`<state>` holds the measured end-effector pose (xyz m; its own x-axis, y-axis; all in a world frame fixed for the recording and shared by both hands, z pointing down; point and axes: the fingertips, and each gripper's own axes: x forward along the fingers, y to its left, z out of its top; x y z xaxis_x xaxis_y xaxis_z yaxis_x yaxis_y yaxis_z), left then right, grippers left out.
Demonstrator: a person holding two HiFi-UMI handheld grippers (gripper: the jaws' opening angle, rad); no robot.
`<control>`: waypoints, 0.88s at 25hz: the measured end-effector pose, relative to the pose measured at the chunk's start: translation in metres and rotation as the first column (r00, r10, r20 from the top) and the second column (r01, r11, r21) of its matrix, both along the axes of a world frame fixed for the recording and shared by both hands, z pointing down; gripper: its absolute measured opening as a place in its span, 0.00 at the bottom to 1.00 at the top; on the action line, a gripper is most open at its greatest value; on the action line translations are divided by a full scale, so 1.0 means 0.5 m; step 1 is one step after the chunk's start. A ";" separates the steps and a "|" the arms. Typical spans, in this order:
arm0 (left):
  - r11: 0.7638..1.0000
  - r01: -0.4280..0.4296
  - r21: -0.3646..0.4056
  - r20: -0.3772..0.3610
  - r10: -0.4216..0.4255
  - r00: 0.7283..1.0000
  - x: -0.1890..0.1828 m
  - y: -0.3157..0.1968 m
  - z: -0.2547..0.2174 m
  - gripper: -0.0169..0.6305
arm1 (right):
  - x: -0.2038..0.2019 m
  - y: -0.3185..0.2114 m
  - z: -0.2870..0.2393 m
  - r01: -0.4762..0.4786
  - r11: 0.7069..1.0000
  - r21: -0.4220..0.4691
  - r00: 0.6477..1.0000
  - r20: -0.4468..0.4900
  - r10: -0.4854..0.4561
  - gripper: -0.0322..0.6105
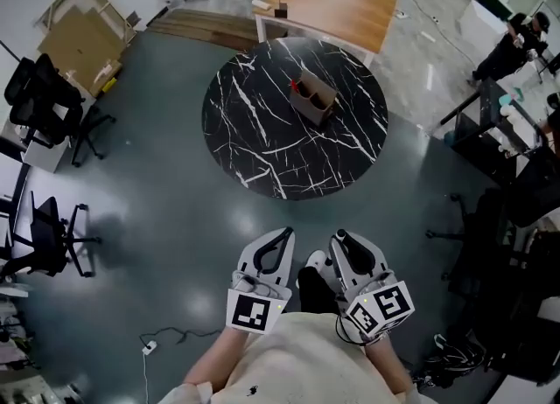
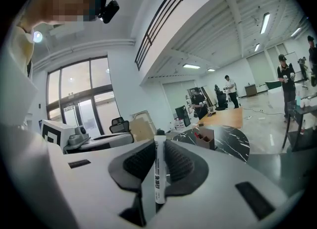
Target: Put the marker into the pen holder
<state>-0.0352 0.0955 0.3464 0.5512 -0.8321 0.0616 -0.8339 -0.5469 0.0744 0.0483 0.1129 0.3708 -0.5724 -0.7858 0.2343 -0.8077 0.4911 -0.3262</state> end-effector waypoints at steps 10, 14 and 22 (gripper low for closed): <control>0.999 -0.027 -0.026 0.058 0.028 0.998 0.174 -0.157 0.000 0.05 | 0.169 -0.190 -0.014 0.001 0.999 0.032 1.000 0.015 -0.001 0.17; 0.998 -0.043 -0.046 0.047 0.045 0.998 0.201 -0.217 0.009 0.05 | 0.196 -0.241 -0.002 -0.025 0.999 0.024 1.000 0.018 0.025 0.17; 0.990 -0.109 -0.087 -0.014 0.108 0.994 0.189 -0.393 0.068 0.05 | 0.197 -0.382 0.052 -0.122 0.991 -0.053 0.992 -0.036 0.120 0.17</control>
<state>0.0591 -0.1009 0.3803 0.6385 -0.7592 0.1262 -0.7693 -0.6249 0.1332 0.1470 -0.0779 0.3967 -0.4651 -0.8342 0.2962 -0.8708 0.3709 -0.3229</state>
